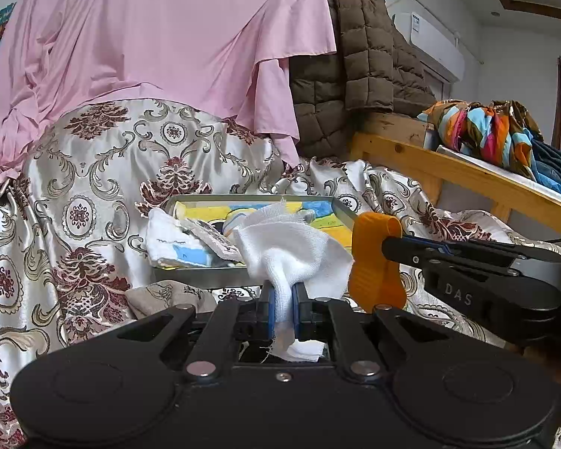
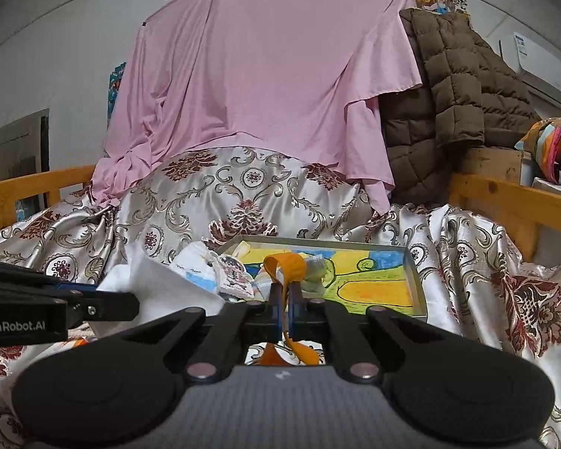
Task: Organize soft objects
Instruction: 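Lift and carry the white cloth and orange strap with both tools over the tray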
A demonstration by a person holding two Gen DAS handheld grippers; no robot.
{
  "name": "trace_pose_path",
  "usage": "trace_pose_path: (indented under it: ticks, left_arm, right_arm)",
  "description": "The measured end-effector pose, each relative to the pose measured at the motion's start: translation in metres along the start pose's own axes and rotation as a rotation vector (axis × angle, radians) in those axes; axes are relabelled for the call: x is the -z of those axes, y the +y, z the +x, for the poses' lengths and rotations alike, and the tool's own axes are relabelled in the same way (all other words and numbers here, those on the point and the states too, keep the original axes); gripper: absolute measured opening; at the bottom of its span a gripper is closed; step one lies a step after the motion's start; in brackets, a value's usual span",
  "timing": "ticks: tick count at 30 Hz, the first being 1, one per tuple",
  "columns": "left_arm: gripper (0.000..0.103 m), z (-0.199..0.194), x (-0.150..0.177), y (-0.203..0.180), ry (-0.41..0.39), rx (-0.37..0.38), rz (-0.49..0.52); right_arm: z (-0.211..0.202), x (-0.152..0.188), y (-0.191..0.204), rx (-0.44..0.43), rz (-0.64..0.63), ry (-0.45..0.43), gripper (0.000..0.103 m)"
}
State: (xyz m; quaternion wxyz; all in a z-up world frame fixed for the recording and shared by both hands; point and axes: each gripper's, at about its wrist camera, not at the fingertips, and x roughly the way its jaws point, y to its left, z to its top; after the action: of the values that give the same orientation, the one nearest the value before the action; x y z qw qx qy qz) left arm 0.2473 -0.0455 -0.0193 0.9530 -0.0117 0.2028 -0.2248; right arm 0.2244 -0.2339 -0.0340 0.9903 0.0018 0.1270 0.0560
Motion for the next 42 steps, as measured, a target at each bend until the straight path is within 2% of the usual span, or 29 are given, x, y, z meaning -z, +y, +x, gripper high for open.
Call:
trace_pose_path:
  ticks: [3, 8, 14, 18, 23, 26, 29, 35, 39, 42]
  left_arm:
    - [0.009, 0.000, 0.000, 0.001, -0.002, 0.001, -0.001]
    - [0.009, 0.000, -0.001, -0.001, -0.010, -0.005, 0.000]
    - [0.009, 0.005, -0.016, 0.001, -0.055, -0.022, -0.013]
    - [0.009, 0.025, -0.039, 0.010, -0.077, -0.048, -0.079]
    - [0.009, 0.065, -0.071, 0.026, -0.082, -0.068, -0.111]
    - [0.009, 0.097, -0.089, 0.039, -0.054, -0.029, -0.160]
    - [0.010, 0.125, -0.099, 0.048, -0.068, -0.001, -0.186]
    - [0.010, 0.179, -0.097, 0.069, -0.041, 0.019, -0.249]
    - [0.010, 0.204, -0.093, 0.077, -0.023, 0.058, -0.262]
    - [0.010, 0.218, -0.088, 0.087, -0.019, 0.053, -0.322]
  right_arm:
    - [-0.002, -0.003, -0.002, -0.015, 0.020, 0.010, 0.002]
    - [-0.018, -0.014, -0.015, -0.081, 0.130, 0.017, 0.002]
    - [-0.028, -0.023, -0.017, -0.090, 0.120, -0.023, 0.002]
    - [-0.021, -0.033, -0.015, -0.085, 0.098, -0.029, 0.002]
    - [-0.007, -0.051, -0.023, -0.067, 0.078, -0.052, 0.002]
    - [0.012, -0.061, -0.036, -0.057, 0.075, -0.046, 0.002]
    - [0.043, -0.070, -0.054, -0.054, 0.121, -0.007, 0.002]
    - [0.113, -0.089, -0.074, -0.026, 0.115, 0.069, 0.002]
    - [0.155, -0.090, -0.077, 0.001, 0.098, 0.119, 0.002]
    - [0.183, -0.086, -0.074, 0.025, 0.076, 0.170, 0.002]
